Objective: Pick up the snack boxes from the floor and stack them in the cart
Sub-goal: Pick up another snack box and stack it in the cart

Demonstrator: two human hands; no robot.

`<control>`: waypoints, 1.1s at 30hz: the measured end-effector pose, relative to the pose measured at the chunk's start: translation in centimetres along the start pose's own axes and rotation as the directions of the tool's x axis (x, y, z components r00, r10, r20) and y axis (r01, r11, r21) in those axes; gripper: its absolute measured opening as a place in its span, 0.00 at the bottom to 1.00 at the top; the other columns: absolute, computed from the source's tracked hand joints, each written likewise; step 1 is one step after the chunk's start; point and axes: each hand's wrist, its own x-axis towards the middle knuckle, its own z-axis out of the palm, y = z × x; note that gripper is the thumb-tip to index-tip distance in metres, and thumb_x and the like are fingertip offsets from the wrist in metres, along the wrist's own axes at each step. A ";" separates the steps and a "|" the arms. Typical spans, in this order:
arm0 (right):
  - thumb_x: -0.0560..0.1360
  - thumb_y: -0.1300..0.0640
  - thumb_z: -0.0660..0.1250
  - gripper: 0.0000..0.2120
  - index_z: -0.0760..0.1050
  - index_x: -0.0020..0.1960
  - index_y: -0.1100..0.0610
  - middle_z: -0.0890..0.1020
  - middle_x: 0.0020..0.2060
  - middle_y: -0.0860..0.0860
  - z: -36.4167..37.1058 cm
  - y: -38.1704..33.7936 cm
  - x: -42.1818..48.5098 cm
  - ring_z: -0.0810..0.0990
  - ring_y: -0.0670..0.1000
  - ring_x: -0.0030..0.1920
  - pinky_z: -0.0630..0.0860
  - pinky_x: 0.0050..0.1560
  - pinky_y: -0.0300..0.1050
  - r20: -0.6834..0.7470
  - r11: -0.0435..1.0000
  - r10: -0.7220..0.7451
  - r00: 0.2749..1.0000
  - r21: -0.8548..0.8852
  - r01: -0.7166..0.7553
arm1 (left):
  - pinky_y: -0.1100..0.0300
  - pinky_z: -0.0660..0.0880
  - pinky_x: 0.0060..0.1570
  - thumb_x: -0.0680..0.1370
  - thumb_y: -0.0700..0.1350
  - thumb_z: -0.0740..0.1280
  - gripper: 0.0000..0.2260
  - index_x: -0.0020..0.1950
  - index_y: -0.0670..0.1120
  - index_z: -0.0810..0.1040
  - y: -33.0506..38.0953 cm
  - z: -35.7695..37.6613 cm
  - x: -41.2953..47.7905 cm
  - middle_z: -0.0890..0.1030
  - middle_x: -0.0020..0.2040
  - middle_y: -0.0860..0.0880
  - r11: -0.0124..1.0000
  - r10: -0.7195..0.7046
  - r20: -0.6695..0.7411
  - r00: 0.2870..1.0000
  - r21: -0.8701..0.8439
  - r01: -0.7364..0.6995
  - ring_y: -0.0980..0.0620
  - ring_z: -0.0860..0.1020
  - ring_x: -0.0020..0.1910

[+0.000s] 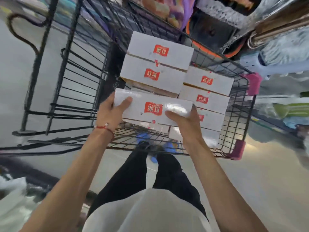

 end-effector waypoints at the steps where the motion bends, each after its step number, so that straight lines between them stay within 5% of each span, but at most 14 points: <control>1: 0.70 0.56 0.82 0.40 0.66 0.77 0.49 0.81 0.63 0.43 0.4 -0.2 0.6 0.80 0.43 0.61 0.76 0.61 0.40 0.001 1.000 -0.008 1.000 -0.002 0.008 | 0.64 0.78 0.49 0.78 0.50 0.71 0.14 0.63 0.50 0.81 -0.2 0.0 0.9 0.85 0.52 0.53 1.000 -0.010 0.011 1.000 -0.001 0.010 0.57 0.82 0.50; 7: 0.71 0.58 0.81 0.36 0.68 0.74 0.51 0.82 0.60 0.43 2.3 0.3 4.0 0.80 0.40 0.58 0.77 0.66 0.45 -0.022 1.000 0.020 1.000 0.022 -0.019 | 0.77 0.74 0.36 0.79 0.48 0.70 0.14 0.65 0.49 0.80 -0.4 1.2 5.7 0.83 0.53 0.54 0.999 -0.036 0.049 0.998 0.037 0.034 0.62 0.80 0.48; 15: 0.74 0.58 0.78 0.35 0.65 0.76 0.50 0.80 0.65 0.49 3.0 1.9 5.9 0.79 0.51 0.66 0.76 0.71 0.53 -0.004 0.999 0.034 0.999 0.022 -0.034 | 0.58 0.74 0.59 0.79 0.49 0.69 0.17 0.67 0.49 0.77 -0.8 2.0 9.6 0.82 0.58 0.50 0.982 -0.019 0.088 0.996 0.187 0.002 0.49 0.80 0.58; 24: 0.76 0.50 0.76 0.36 0.63 0.79 0.50 0.78 0.68 0.49 2.6 2.2 5.4 0.77 0.51 0.67 0.74 0.71 0.51 0.005 0.997 0.054 0.999 -0.054 -0.054 | 0.47 0.73 0.67 0.78 0.53 0.68 0.22 0.71 0.51 0.73 -0.2 2.4 8.5 0.80 0.65 0.48 0.936 0.016 0.023 1.000 0.351 -0.023 0.44 0.77 0.64; 29: 0.81 0.55 0.71 0.24 0.70 0.75 0.54 0.76 0.59 0.42 0.5 2.1 2.5 0.76 0.42 0.58 0.71 0.64 0.44 -0.052 0.999 0.038 0.998 0.027 -0.036 | 0.51 0.65 0.74 0.79 0.42 0.69 0.31 0.79 0.44 0.61 0.0 2.0 4.6 0.70 0.75 0.45 0.911 0.103 -0.038 0.994 0.405 -0.079 0.45 0.69 0.73; 32: 0.81 0.56 0.70 0.22 0.73 0.74 0.54 0.77 0.65 0.45 -1.8 2.9 -0.1 0.77 0.47 0.65 0.72 0.72 0.49 -0.109 0.990 0.036 0.993 0.142 -0.021 | 0.64 0.66 0.67 0.79 0.37 0.68 0.24 0.75 0.42 0.69 -0.3 1.5 1.0 0.73 0.66 0.51 0.891 0.225 -0.028 0.974 0.411 -0.194 0.55 0.77 0.62; 33: 0.81 0.56 0.70 0.20 0.75 0.72 0.53 0.78 0.66 0.47 -2.6 3.2 -1.0 0.77 0.49 0.67 0.72 0.73 0.51 -0.134 0.983 0.033 0.990 0.183 -0.008 | 0.61 0.68 0.67 0.78 0.38 0.68 0.21 0.72 0.43 0.72 -0.7 1.4 -0.1 0.75 0.64 0.52 0.879 0.264 -0.012 0.964 0.414 -0.236 0.53 0.78 0.60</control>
